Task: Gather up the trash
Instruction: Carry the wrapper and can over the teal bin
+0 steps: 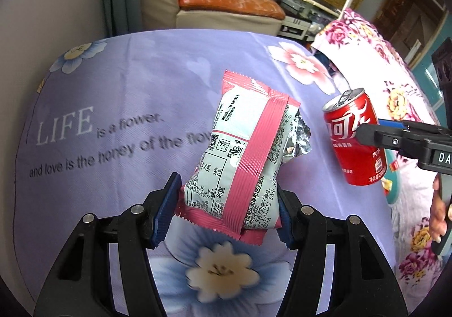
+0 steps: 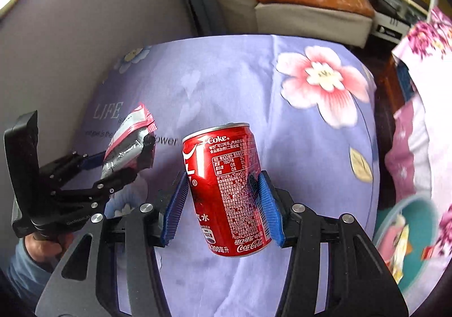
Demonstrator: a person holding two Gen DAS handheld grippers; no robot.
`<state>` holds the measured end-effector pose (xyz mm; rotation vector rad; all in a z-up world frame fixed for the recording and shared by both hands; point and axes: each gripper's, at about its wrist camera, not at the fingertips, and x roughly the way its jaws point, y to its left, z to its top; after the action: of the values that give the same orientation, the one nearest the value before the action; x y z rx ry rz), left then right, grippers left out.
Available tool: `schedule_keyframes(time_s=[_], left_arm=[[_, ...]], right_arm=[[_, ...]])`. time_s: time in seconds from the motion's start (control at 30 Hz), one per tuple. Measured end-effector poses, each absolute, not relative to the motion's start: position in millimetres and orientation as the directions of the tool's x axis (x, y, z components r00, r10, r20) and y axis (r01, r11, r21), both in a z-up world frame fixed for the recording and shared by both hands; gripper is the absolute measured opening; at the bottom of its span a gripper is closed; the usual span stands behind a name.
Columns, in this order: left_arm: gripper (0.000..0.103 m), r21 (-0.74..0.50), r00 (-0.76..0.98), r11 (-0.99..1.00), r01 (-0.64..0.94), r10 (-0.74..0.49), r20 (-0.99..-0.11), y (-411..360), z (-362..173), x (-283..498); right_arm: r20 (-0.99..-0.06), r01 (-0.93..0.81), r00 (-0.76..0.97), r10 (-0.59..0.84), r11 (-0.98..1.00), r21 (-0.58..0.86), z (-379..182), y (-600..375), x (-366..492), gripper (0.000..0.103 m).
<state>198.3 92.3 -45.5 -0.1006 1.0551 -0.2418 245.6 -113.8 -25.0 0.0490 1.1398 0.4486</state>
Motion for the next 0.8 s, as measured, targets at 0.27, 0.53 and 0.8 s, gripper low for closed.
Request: schedule_keyframes(time_s=[0.27, 0.53, 0.8], left_arm=[[0.061, -0.208, 0.452, 0.964, 0.169, -0.263, -0.853, 60.4, -41.5, 173.1], [0.061, -0.196, 0.437, 0.955, 0.223, -0.277, -0.856, 9.3, -35.3, 162.5], [0.061, -0.198, 0.412, 0.937, 0.287, -0.307, -0.858, -51.4, -35.7, 162.8]], right_arm=[[-0.822, -0.240, 0.383, 0.422, 0.904, 0.353, -24.0, -157.4, 203.5, 0.048], [-0.763, -0.145, 0.490, 0.422, 0.903, 0.406, -20.0, -207.4, 171.0, 0.048], [-0.723, -0.062, 0.549, 0.419, 0.883, 0.465, -18.3, -272.1, 154.4, 0.048]])
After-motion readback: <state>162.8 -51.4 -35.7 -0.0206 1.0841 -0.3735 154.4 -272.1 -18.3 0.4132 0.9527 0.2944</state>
